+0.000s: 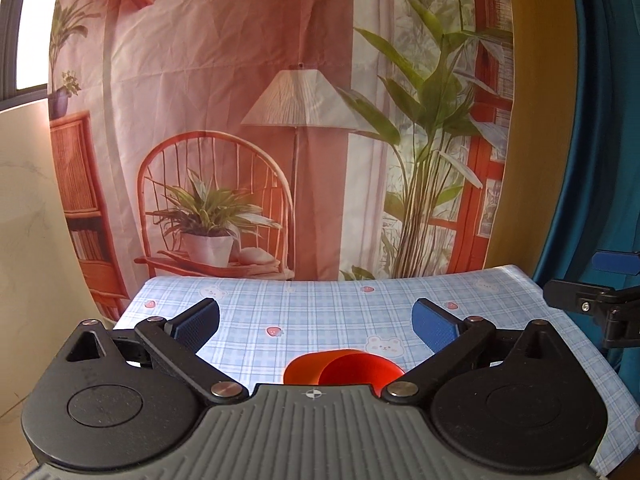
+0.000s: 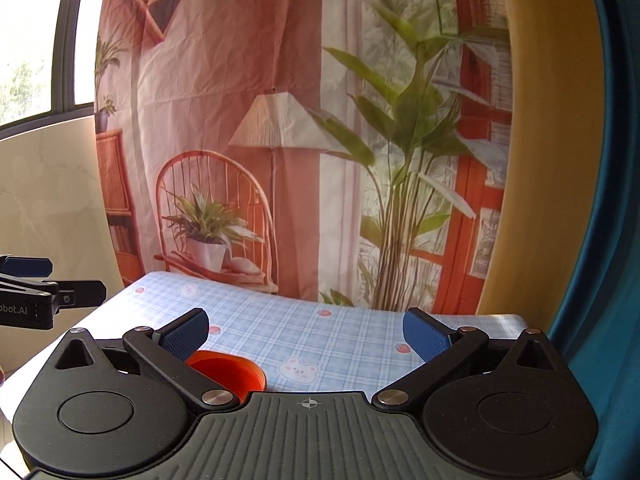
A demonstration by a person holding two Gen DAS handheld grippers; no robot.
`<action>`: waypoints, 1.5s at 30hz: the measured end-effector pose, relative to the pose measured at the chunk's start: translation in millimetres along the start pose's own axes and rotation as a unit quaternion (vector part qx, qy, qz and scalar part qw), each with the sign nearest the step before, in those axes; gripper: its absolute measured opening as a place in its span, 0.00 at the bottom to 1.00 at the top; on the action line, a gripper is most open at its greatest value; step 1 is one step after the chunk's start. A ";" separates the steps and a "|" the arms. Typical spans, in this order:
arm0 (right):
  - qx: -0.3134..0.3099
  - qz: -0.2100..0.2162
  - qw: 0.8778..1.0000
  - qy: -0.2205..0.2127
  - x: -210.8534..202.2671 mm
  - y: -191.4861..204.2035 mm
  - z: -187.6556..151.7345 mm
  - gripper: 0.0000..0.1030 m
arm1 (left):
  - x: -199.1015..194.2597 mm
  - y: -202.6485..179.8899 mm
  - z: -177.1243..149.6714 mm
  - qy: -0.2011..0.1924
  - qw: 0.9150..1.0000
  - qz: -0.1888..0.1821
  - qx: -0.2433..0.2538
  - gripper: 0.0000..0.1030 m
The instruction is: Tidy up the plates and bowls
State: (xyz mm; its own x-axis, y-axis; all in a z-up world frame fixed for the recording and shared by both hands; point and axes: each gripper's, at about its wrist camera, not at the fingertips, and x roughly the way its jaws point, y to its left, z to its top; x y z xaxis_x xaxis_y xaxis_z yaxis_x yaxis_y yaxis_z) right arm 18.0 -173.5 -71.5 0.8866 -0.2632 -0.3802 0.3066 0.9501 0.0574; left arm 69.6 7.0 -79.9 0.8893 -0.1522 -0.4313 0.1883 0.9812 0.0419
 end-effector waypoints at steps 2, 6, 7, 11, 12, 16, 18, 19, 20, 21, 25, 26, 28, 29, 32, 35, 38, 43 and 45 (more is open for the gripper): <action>0.001 0.002 1.000 -0.013 -13.4 -0.6 5.1 1.00 | -10.4 -4.8 2.8 -0.008 1.000 0.018 0.009 1.00; 0.005 0.004 1.000 -0.030 -33.8 -1.2 12.8 1.00 | -30.5 -8.3 7.9 -0.022 1.000 0.019 0.003 1.00; 0.006 0.002 0.999 -0.034 -38.3 -1.7 14.0 1.00 | -36.1 -7.9 8.9 -0.024 1.000 0.016 -0.001 1.00; 0.021 0.001 0.999 -0.042 -52.7 -3.9 15.1 1.00 | -54.9 -9.1 13.4 -0.033 0.999 0.012 -0.009 1.00; 0.025 0.001 0.999 -0.042 -55.0 -4.6 14.8 1.00 | -58.2 -10.2 14.2 -0.037 0.999 0.014 -0.009 1.00; 0.035 0.003 0.998 -0.044 -61.6 -6.8 12.5 1.00 | -70.2 -11.9 17.8 -0.049 0.998 0.024 -0.016 1.00; 0.036 -0.001 0.998 -0.044 -62.7 -6.7 11.3 1.00 | -72.6 -13.2 19.4 -0.053 0.998 0.029 -0.017 1.00; 0.037 -0.002 0.998 -0.043 -63.0 -7.1 11.0 1.00 | -73.4 -13.9 19.9 -0.054 0.998 0.029 -0.016 1.00; 0.038 -0.002 0.998 -0.041 -62.3 -7.3 10.5 1.00 | -73.8 -14.4 20.5 -0.054 0.998 0.029 -0.015 1.00; 0.038 -0.001 0.998 -0.040 -62.2 -7.5 10.1 1.00 | -74.0 -15.0 20.7 -0.053 0.998 0.029 -0.014 1.00; 0.036 -0.005 0.999 -0.036 -61.5 -7.3 8.7 1.00 | -73.4 -16.6 20.2 -0.051 0.998 0.030 -0.012 1.00; 0.037 -0.005 0.999 -0.035 -61.9 -7.1 8.0 1.00 | -73.7 -16.6 20.0 -0.051 0.998 0.031 -0.012 1.00; 0.038 -0.005 0.999 -0.034 -61.9 -6.8 7.6 1.00 | -74.6 -16.9 18.6 -0.052 0.998 0.033 -0.010 1.00; 0.038 -0.004 0.999 -0.033 -62.4 -6.3 7.4 1.00 | -74.7 -16.8 18.5 -0.051 0.998 0.034 -0.010 1.00; 0.038 -0.004 0.999 -0.033 -62.6 -6.5 7.3 1.00 | -74.9 -15.5 18.1 -0.051 0.998 0.035 -0.011 1.00; 0.039 -0.004 0.999 -0.033 -62.7 -6.7 7.4 1.00 | -75.1 -15.3 18.5 -0.051 0.998 0.039 -0.011 1.00; 0.039 -0.004 0.999 -0.033 -62.7 -6.8 7.5 1.00 | -75.9 -14.0 18.6 -0.052 0.998 0.043 -0.014 1.00; 0.039 -0.004 0.999 -0.033 -62.9 -7.2 7.3 1.00 | -76.9 -12.9 19.0 -0.051 0.997 0.046 -0.018 1.00; 0.039 -0.004 0.999 -0.033 -63.1 -7.2 7.3 1.00 | -77.1 -13.0 18.9 -0.051 0.997 0.046 -0.018 1.00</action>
State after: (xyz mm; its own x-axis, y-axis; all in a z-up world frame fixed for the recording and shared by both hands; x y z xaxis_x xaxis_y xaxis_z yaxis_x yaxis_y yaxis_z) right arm -37.6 -164.9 -41.2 0.9043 -0.2839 -0.3189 0.3377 0.9326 0.1274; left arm 6.5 3.7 -30.1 0.9405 -0.0707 -0.3325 0.0907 0.9949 0.0448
